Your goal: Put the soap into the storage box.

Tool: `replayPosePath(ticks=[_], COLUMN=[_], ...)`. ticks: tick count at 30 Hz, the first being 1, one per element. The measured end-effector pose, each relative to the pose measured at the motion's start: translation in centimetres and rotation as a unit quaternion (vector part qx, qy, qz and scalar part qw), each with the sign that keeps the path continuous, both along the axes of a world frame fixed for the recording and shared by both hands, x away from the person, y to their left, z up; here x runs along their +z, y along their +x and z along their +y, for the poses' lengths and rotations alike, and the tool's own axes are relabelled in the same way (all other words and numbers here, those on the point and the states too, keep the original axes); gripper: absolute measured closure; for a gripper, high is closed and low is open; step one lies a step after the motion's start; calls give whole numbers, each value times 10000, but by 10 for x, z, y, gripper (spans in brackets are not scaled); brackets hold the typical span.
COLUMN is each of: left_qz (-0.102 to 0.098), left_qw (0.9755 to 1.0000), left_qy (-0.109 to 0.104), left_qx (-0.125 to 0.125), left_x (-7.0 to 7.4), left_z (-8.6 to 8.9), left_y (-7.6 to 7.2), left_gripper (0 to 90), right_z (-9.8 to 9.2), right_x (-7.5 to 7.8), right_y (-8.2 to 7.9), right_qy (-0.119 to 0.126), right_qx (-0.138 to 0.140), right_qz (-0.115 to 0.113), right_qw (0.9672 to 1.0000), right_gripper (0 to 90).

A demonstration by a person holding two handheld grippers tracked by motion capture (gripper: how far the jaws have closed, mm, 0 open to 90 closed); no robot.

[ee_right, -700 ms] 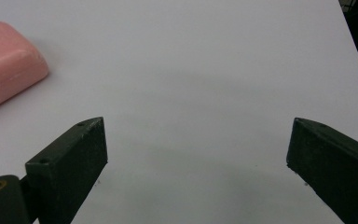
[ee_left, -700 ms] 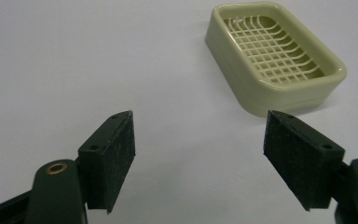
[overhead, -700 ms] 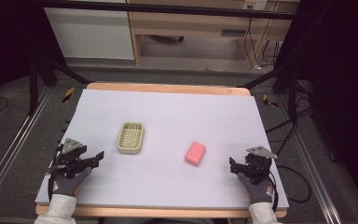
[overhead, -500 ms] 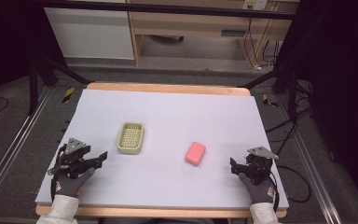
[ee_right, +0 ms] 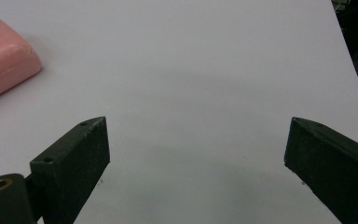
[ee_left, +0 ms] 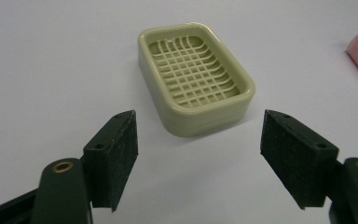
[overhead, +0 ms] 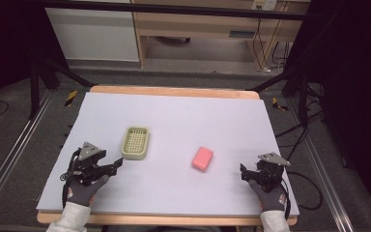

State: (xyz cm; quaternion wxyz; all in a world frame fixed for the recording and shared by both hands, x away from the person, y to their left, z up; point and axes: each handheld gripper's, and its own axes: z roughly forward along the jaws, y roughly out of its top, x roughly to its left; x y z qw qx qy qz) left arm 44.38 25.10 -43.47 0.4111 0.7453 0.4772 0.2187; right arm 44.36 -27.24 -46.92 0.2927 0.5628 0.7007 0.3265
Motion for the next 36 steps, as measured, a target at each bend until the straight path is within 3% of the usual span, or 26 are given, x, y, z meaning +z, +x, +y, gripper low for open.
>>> replayPosePath(ticks=[6,16,20,32,36], left_qz=[-14,-58,-71,-109,-105], left_qw=[9999,9988,9979,9957,9937], left_qy=[92,170,266,268,425], left_qx=[-123,-453,-592,-882,-1031], left_x=[5,17,21,28,30], left_z=[-12,-49,-65,-105,-123], left_y=[1,9,12,20,25], left_gripper=[276,275,273,279,279], right_z=[-1,0,0,2,1], right_x=[1,0,1,1,1], right_y=[0,0,0,0,0], right_qy=[40,42,2,29,58], right_qx=[-20,-71,-44,-40,-47], right_qz=[-74,-95,-106,-107,-84], right_qw=[10000,9999,9999,9999,9999], right_gripper=[69,69,70,71,71])
